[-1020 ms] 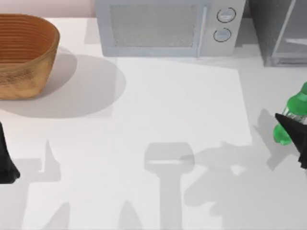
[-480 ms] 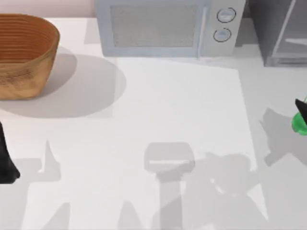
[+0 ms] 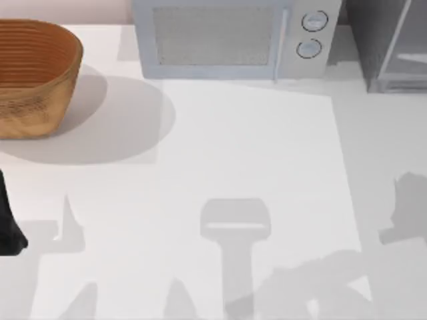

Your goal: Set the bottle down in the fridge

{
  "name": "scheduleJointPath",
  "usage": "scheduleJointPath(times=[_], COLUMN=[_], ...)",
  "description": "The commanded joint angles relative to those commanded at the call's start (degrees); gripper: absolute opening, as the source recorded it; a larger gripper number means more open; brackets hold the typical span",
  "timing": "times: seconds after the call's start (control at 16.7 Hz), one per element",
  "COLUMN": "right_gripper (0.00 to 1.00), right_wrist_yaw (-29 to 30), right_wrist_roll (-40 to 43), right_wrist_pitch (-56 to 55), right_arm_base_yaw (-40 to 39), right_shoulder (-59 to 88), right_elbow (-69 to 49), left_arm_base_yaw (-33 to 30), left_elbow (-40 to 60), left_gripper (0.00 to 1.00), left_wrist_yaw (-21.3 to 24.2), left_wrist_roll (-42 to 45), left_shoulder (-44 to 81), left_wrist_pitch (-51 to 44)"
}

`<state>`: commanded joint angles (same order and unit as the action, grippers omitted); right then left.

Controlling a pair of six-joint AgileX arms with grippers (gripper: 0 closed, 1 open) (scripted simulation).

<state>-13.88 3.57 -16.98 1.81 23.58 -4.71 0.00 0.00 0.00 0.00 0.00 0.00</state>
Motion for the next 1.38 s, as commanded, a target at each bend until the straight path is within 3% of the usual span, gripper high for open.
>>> scheduleJointPath(times=[0.24, 0.48, 1.02, 1.38], right_gripper=[0.01, 0.01, 0.01, 0.01], right_wrist_yaw=[9.1, 13.7, 12.8, 8.9], right_wrist_roll=[-2.3, -3.5, -3.6, -3.6], right_wrist_pitch=[11.1, 16.8, 14.0, -1.0], right_arm_base_yaw=[-1.1, -1.8, -1.4, 1.9], right_shoulder=[-16.3, -23.3, -19.7, 3.8], right_elbow=[3.1, 4.7, 2.1, -10.9], left_arm_base_yaw=[0.0, 0.0, 0.0, 0.0], left_elbow=[0.0, 0.0, 0.0, 0.0], left_gripper=[1.0, 1.0, 1.0, 1.0], left_wrist_yaw=[0.0, 0.0, 0.0, 0.0], left_wrist_roll=[0.0, 0.0, 0.0, 0.0], left_shoulder=[0.0, 0.0, 0.0, 0.0], left_wrist_pitch=[0.0, 0.0, 0.0, 0.0])
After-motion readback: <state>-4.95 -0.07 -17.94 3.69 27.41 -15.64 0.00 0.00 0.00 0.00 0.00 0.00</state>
